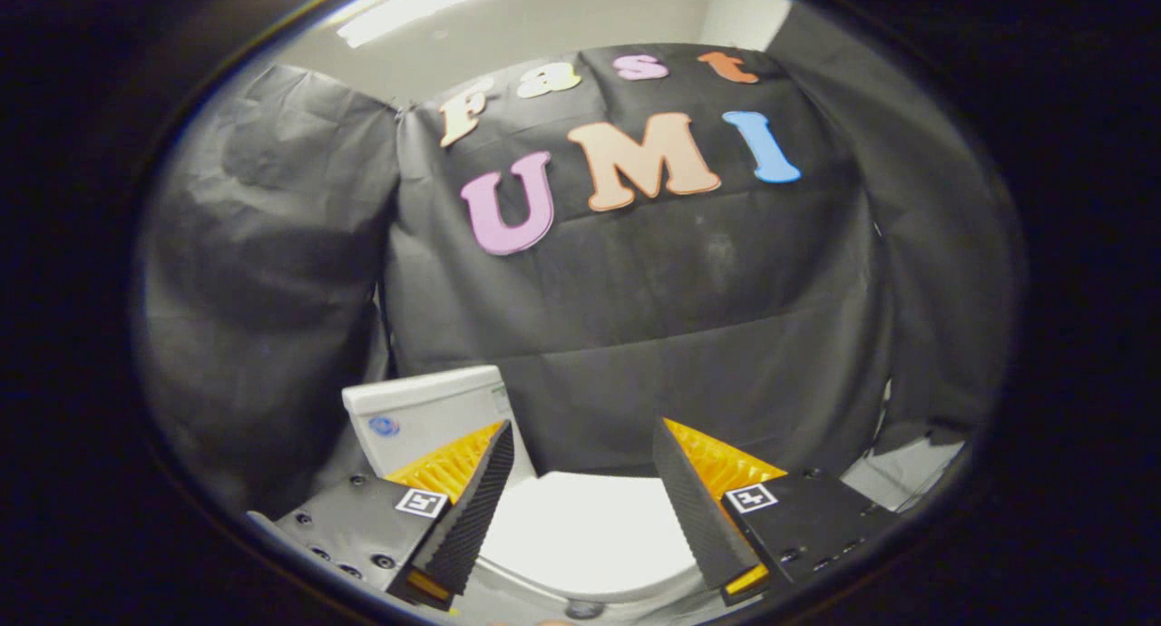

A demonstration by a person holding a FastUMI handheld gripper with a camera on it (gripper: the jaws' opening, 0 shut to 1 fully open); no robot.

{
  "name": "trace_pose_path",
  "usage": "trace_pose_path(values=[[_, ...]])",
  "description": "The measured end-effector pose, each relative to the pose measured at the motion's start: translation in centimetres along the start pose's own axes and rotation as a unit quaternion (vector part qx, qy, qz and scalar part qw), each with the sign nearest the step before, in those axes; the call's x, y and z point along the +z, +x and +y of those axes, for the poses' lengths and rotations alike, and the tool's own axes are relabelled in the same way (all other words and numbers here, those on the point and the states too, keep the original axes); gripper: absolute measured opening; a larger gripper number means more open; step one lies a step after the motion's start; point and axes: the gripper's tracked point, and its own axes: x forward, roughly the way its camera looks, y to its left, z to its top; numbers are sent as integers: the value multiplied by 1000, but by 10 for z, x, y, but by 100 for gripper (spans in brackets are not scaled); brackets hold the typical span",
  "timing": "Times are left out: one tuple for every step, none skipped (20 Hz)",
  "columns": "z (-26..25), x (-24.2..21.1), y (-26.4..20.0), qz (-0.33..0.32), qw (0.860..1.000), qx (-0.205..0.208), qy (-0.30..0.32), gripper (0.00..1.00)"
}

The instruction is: Open the toilet lid.

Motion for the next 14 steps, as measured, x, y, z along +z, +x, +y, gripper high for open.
trace_pose_path(values=[[4,-5,3,-15,999,-8,29,95],[6,-13,6,-27,998,-22,58,95],[7,-22,6,-35,995,-35,83,95],[10,-32,4,-44,992,-46,106,95],[13,-40,2,-51,989,-57,125,95],[16,-51,-2,-57,986,-67,142,95],[17,-59,-5,-61,983,-78,158,95],[16,-70,-12,-64,978,-92,176,95],[14,-80,-18,-66,973,-106,194,95],[13,-91,-24,-67,967,-122,211,95],[9,-102,-29,-69,961,-139,230,95],[7,-113,-37,-73,954,-154,248,95],[5,-125,-44,-74,946,-171,267,95],[2,-137,-50,-75,936,-192,285,94]])
